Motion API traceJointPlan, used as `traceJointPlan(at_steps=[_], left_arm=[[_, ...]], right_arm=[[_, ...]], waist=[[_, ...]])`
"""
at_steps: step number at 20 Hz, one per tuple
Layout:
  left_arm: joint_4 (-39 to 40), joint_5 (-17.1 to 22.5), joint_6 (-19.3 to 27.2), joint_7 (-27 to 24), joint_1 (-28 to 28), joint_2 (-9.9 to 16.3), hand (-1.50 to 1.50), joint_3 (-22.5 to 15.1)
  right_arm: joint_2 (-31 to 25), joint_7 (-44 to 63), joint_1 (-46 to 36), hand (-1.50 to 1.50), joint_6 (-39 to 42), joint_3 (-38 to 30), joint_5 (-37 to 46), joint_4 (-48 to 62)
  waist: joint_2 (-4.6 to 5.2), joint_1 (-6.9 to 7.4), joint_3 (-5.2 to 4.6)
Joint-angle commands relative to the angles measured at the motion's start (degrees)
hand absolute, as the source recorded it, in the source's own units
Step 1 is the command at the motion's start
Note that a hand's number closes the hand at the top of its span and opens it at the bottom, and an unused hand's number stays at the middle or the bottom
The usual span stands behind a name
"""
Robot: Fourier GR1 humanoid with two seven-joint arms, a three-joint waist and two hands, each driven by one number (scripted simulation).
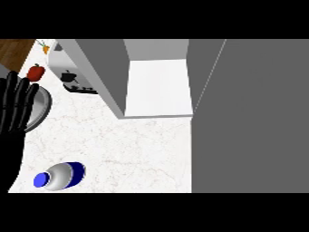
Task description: Pick up the bottled water, place it into the cabinet and close the cabinet
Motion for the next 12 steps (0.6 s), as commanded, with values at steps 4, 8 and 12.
traceJointPlan(at_steps=[4, 8, 12], left_arm=[[-10.59, -10.31, 12.44, -0.55, 10.56, -5.95, -1.5, 2.28], [-13.0, -1.48, 26.61, 1.05, 16.58, -8.32, -1.5, 0.72], [-22.5, -2.61, 33.45, 0.45, 27.89, -8.4, -1.5, -9.06]], right_arm=[[-2.03, -0.65, 9.54, -1.5, 2.84, -0.81, -0.02, -1.83], [-1.26, 4.62, 15.25, -1.5, 7.94, 4.92, -6.23, -5.18], [-3.79, 5.6, 23.04, -1.5, 11.66, 3.43, -11.3, -12.11]], waist=[[-1.32, 2.46, -1.15], [-1.78, 2.93, -1.4], [-1.67, 1.85, -1.23]])
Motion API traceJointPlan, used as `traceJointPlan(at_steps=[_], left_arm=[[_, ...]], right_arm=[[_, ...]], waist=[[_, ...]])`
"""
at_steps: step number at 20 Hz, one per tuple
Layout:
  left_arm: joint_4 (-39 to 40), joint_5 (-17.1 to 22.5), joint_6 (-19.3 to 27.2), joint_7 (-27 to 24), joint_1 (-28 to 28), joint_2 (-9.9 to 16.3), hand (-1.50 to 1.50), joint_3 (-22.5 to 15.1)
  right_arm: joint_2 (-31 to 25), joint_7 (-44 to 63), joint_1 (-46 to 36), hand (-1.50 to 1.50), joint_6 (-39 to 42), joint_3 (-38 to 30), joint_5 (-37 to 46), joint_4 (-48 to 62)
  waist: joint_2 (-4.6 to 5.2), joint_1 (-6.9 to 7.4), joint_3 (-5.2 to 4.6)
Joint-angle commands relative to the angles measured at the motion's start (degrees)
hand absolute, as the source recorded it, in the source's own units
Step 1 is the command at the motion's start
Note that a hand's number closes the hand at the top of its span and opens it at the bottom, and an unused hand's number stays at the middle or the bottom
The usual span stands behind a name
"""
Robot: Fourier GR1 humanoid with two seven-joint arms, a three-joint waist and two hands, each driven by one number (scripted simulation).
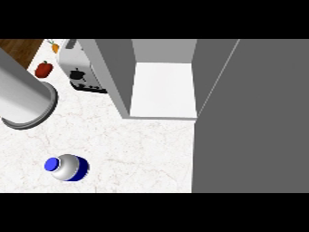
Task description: Pick up the bottled water, place it into the cabinet and close the cabinet
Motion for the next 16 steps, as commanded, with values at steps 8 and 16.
traceJointPlan(at_steps=[8, 16], left_arm=[[-5.23, -4.66, 14.67, -18.91, 25.17, -0.85, -1.5, -30.18], [-7.09, -5.33, 18.79, -28.38, 34.26, 1.92, -1.5, -39.76]], right_arm=[[-2.35, 5.66, 15.27, -1.5, 4.73, -0.29, -8.43, -16.67], [-0.01, 4.06, 21.08, -1.5, 5.28, 2.02, -6.44, -21.25]], waist=[[0.14, -0.48, -0.04], [0.26, -0.71, -0.08]])
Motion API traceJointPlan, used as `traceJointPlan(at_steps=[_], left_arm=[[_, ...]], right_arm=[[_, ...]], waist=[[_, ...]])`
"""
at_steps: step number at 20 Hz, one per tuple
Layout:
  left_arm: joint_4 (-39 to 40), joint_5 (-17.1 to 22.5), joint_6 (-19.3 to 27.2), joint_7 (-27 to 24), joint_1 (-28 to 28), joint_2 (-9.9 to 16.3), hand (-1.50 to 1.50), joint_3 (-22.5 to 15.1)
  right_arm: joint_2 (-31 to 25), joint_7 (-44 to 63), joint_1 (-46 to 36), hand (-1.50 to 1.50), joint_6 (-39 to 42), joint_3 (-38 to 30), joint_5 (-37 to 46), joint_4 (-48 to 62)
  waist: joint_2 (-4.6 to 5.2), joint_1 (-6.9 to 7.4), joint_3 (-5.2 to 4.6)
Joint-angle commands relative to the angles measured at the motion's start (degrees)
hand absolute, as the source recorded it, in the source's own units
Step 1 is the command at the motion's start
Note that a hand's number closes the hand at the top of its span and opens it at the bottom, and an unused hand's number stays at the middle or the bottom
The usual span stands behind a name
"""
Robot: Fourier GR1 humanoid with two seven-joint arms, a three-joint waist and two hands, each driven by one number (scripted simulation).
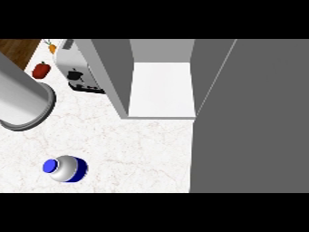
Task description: Pick up the bottled water, place it into the cabinet and close the cabinet
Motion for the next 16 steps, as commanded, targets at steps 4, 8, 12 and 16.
traceJointPlan(at_steps=[4, 8, 12, 16], left_arm=[[-1.92, 0.51, 3.17, -7.93, 6.54, 4.51, -1.5, -5.63], [3.0, 3.53, 4.43, -8.53, 2.53, 1.49, -1.5, -2.47], [7.4, 5.57, 5.25, -11.77, 3.0, 0.07, -1.5, -3.5], [3.64, 15.18, 1.45, -8.9, 3.55, 4.05, -1.5, 4.59]], right_arm=[[0.49, 0.77, 7.7, -1.5, 1.62, 0.42, -1.67, -10.21], [-0.15, -3.86, 13.06, -1.5, 5.48, -1.06, -3.72, -11.34], [1.23, -1.77, 14.23, -1.5, 3.45, 2.1, -2.26, -14.97], [-0.67, -6.43, 16.15, -1.5, 6.63, -2.7, -4.56, -10.92]], waist=[[0.1, -0.15, -0.06], [0.27, -1.27, -0.05], [0.23, -1.04, -0.12], [0.31, -0.84, -0.1]])
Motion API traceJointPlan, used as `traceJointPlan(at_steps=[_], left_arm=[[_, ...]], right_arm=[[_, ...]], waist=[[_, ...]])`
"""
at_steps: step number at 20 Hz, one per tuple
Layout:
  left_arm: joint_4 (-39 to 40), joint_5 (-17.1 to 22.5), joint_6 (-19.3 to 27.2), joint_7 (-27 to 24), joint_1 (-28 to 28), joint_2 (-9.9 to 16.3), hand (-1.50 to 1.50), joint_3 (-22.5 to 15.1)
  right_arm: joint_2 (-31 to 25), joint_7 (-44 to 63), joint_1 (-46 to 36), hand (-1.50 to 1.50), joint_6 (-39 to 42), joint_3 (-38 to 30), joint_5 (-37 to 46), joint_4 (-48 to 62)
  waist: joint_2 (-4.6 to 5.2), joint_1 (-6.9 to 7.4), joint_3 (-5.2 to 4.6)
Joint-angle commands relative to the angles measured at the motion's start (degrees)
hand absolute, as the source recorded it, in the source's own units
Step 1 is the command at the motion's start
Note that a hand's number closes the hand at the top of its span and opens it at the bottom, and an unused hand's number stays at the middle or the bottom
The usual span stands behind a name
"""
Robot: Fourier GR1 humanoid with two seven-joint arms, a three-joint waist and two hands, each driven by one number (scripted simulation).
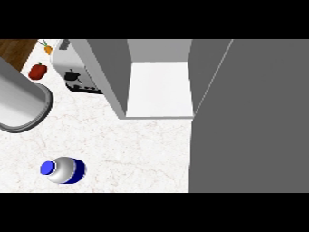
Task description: Pick up the bottled water, place it into the cabinet and close the cabinet
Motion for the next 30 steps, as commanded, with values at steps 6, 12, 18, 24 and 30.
traceJointPlan(at_steps=[6, 12, 18, 24, 30], left_arm=[[11.27, 13.8, -3.55, -2.36, -8.69, -2.84, -1.5, 13.12], [21.07, 20.03, -11.14, -5.43, -9.07, -2.57, -1.5, 20.43], [33.27, 25.25, -16.63, -7.85, -16.48, -2.62, -1.5, 28.09], [44.45, 29.79, -24.4, -12.31, -21.93, -2.27, -1.5, 34.23], [58.85, 32.4, -25.16, -14.46, -33.93, -2.91, -1.5, 39.29]], right_arm=[[-0.06, -0.01, 9.35, -1.5, 2.27, 0.65, -2.88, -12.91], [-2.17, -5.77, 13.66, -1.5, 6.65, -3.67, -6.84, -11.04], [-1.53, -7.86, 17.28, -1.5, 7.43, -2.88, -5.42, -11.89], [-1.55, -11.79, 21.5, -1.5, 9.07, -5.1, -5.35, -10.59], [-1.97, -13.7, 22.21, -1.5, 10.84, -4.36, -3.9, -10.65]], waist=[[0.11, -0.89, -0.09], [0.07, -0.78, -0.02], [0.23, -0.77, -0.04], [0.23, -0.71, -0.03], [0.43, -0.88, -0.06]])
